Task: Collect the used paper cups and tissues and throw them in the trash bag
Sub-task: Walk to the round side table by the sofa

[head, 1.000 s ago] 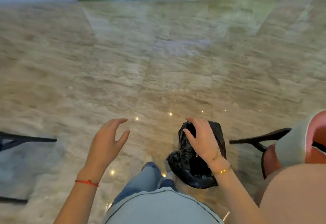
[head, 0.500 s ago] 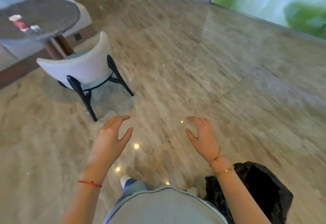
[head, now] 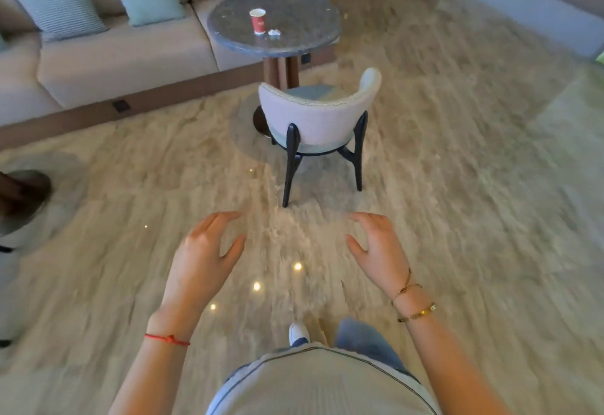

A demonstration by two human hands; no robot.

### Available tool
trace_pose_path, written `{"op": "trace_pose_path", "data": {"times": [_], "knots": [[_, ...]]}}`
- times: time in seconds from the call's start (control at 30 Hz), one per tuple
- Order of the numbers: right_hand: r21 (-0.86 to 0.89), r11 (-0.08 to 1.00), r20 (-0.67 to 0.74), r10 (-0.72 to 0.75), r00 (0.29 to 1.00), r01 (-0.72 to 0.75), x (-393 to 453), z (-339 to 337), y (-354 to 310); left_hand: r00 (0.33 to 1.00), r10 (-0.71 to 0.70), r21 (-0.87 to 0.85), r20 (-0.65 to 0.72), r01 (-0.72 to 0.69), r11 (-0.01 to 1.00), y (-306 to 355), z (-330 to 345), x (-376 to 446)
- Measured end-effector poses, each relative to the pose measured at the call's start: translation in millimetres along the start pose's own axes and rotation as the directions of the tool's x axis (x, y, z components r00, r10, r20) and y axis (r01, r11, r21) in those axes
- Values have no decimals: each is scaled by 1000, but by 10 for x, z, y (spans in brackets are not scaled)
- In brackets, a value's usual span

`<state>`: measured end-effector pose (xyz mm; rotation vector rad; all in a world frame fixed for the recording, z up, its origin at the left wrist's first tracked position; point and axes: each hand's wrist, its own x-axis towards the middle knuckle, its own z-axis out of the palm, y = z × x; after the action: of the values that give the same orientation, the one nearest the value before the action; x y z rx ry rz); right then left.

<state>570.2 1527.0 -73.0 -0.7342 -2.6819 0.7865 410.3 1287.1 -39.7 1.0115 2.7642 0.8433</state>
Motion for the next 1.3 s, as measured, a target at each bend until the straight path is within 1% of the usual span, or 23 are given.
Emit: {"op": "trace_pose_path", "data": {"times": [0.13,0.33,0.43,0.57,0.77,0.97,1.17,1.3], "knots": [[5,995,100,-104,990,104,448,326,-359,989,-138,9,-58,139,990,-396,-206,9],[22,971,213,-236,948,237,1208,822,-844,953,-284,20,-103,287,958,-947,-407,295],[30,957,261,-286,922,288,1675,1097,-1068,934,-331,1,-132,334,943,-1248,-492,576],[60,938,298,-342,891,340,2389,1517,-1428,915,-371,20,-158,378,925,-1747,-667,1082],[107,919,299,-394,869,380,3623,2101,-2121,895,-392,62,-211,413,909,-2509,-1173,2066],[132,911,277,-413,867,392,4623,2416,-2706,888,-404,95,-221,432,897,-3077,-1621,2927],[127,937,249,-349,903,327,5418,2727,-2932,906,-383,74,-180,401,913,-3628,-1792,3841],[113,956,221,-289,931,270,5988,2980,-3014,930,-339,58,-141,349,935,-4029,-1841,4582]]}}
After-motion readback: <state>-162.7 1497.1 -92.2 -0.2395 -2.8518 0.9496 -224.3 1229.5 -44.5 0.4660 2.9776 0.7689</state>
